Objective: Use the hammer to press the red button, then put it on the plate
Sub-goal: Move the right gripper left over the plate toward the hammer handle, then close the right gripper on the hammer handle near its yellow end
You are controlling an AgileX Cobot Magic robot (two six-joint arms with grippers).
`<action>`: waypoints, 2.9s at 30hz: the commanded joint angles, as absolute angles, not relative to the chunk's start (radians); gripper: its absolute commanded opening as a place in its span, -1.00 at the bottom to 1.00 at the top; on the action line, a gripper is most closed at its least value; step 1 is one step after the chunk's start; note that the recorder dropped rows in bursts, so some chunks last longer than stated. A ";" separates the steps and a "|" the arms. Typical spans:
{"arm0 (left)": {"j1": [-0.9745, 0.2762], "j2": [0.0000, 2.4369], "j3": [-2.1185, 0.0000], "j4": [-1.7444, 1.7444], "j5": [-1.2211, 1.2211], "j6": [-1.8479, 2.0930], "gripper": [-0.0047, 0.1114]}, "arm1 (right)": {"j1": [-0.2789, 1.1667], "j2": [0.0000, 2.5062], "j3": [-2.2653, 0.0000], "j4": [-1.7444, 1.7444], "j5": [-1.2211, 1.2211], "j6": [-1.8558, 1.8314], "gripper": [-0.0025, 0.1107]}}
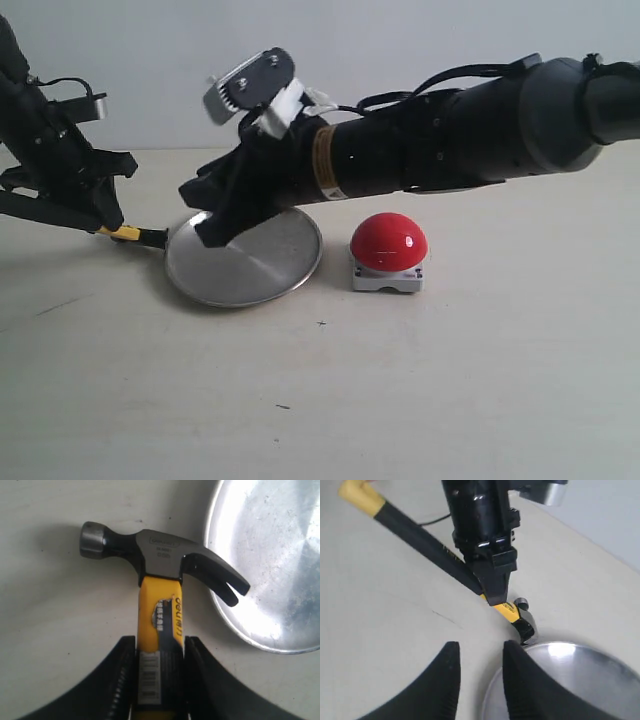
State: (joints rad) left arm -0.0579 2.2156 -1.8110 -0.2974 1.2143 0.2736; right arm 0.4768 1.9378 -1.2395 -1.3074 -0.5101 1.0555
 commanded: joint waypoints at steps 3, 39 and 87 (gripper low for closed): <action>-0.059 2.195 -1.809 -0.333 1.221 0.279 -0.92 | 0.593 1.941 -1.297 -1.440 -0.362 0.829 -0.30; -0.059 2.229 -1.807 -0.327 1.221 0.317 -0.92 | 0.634 2.007 -1.328 -1.302 -0.486 1.628 -0.17; -0.059 2.229 -1.807 -0.299 1.221 0.339 -0.92 | 0.780 2.249 -1.555 -0.727 -0.475 -0.237 0.13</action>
State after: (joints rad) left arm -0.0575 2.2346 -1.8110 -0.2718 1.2207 0.3388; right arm 0.7778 2.2531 -1.5481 -0.8072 -0.4237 -0.1952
